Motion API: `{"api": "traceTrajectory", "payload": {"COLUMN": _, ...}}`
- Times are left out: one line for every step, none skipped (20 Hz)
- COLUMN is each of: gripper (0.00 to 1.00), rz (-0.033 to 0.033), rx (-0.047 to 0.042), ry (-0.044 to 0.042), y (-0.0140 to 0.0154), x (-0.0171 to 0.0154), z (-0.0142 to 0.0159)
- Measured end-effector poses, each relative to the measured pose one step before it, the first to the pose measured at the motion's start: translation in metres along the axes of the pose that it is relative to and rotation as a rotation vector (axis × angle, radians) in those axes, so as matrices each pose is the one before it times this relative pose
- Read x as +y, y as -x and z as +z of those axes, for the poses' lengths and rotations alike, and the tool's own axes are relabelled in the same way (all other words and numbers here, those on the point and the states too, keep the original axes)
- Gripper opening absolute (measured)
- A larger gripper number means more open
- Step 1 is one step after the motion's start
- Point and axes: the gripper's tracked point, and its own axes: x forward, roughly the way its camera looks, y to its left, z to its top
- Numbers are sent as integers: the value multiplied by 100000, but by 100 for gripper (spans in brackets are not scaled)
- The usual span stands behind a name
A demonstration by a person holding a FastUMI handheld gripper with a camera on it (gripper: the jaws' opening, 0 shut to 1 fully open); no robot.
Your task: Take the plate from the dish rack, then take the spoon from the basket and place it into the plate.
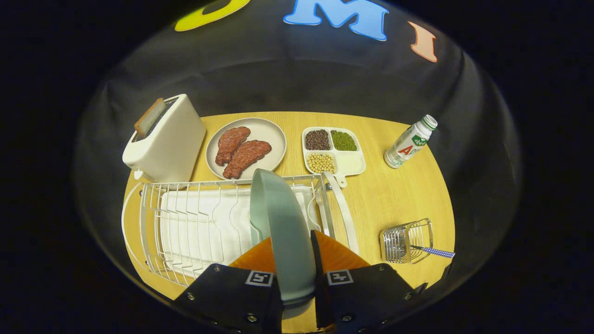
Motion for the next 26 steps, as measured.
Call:
{"api": "traceTrajectory", "payload": {"gripper": 27, "rz": -1971, "rx": -1841, "ry": 1507, "y": 300, "x": -162, "z": 612}}
{"api": "traceTrajectory", "payload": {"gripper": 27, "rz": -1648, "rx": -1209, "ry": 1758, "y": 467, "x": -217, "z": 488}}
{"api": "traceTrajectory", "payload": {"gripper": 27, "rz": -1329, "rx": -1052, "ry": 2064, "y": 266, "x": -159, "z": 497}}
{"api": "traceTrajectory", "payload": {"gripper": 27, "rz": -1446, "rx": -831, "ry": 1849, "y": 274, "x": -341, "z": 356}}
{"api": "traceTrajectory", "payload": {"gripper": 27, "rz": -2125, "rx": -1305, "ry": 1433, "y": 161, "x": -500, "z": 527}}
{"api": "traceTrajectory", "payload": {"gripper": 27, "rz": -977, "rx": -1543, "ry": 887, "y": 252, "x": -437, "z": 528}}
{"api": "traceTrajectory", "payload": {"gripper": 27, "rz": -405, "rx": -1657, "ry": 470, "y": 371, "x": -368, "z": 476}}
{"api": "traceTrajectory", "payload": {"gripper": 27, "rz": -155, "rx": -731, "ry": 159, "y": 186, "x": -422, "z": 112}}
{"api": "traceTrajectory", "payload": {"gripper": 27, "rz": 337, "rx": -734, "ry": -531, "y": 332, "x": -403, "z": 178}}
{"api": "traceTrajectory", "payload": {"gripper": 27, "rz": 365, "rx": -457, "ry": -598, "y": 307, "x": -515, "z": -66}}
{"api": "traceTrajectory", "payload": {"gripper": 27, "rz": 549, "rx": -314, "ry": -1044, "y": 535, "x": -595, "z": -26}}
{"api": "traceTrajectory", "payload": {"gripper": 27, "rz": 1043, "rx": -214, "ry": -1060, "y": 515, "x": -558, "z": -231}}
{"api": "traceTrajectory", "payload": {"gripper": 27, "rz": 1490, "rx": -292, "ry": -968, "y": 707, "x": -589, "z": -204}}
{"api": "traceTrajectory", "payload": {"gripper": 27, "rz": 1404, "rx": -23, "ry": -1162, "y": 720, "x": -716, "z": -376}}
{"api": "traceTrajectory", "payload": {"gripper": 27, "rz": 1423, "rx": 127, "ry": -1346, "y": 687, "x": -612, "z": -351}}
{"api": "traceTrajectory", "payload": {"gripper": 27, "rz": 1291, "rx": 51, "ry": -1922, "y": 781, "x": -688, "z": -377}}
{"api": "traceTrajectory", "payload": {"gripper": 27, "rz": 329, "rx": 819, "ry": -1534, "y": 649, "x": -1032, "z": -709}}
{"api": "traceTrajectory", "payload": {"gripper": 27, "rz": 269, "rx": 461, "ry": -1402, "y": 633, "x": -1059, "z": -629}}
{"api": "traceTrajectory", "payload": {"gripper": 27, "rz": 536, "rx": -140, "ry": -2044, "y": 648, "x": -1016, "z": -471}}
{"api": "traceTrajectory", "payload": {"gripper": 27, "rz": 353, "rx": -39, "ry": -1672, "y": 634, "x": -1157, "z": -548}}
{"api": "traceTrajectory", "payload": {"gripper": 27, "rz": 173, "rx": -319, "ry": -1367, "y": 604, "x": -1165, "z": -404}}
{"api": "traceTrajectory", "payload": {"gripper": 27, "rz": -300, "rx": -12, "ry": -1123, "y": 520, "x": -1318, "z": -562}}
{"api": "traceTrajectory", "payload": {"gripper": 27, "rz": -170, "rx": 232, "ry": -959, "y": 421, "x": -1245, "z": -524}}
{"api": "traceTrajectory", "payload": {"gripper": 27, "rz": -132, "rx": 1142, "ry": -651, "y": 225, "x": -1037, "z": -809}}
{"api": "traceTrajectory", "payload": {"gripper": 27, "rz": 31, "rx": 1253, "ry": -402, "y": 247, "x": -1068, "z": -748}}
{"api": "traceTrajectory", "payload": {"gripper": 27, "rz": 574, "rx": 787, "ry": -692, "y": 75, "x": -865, "z": -675}}
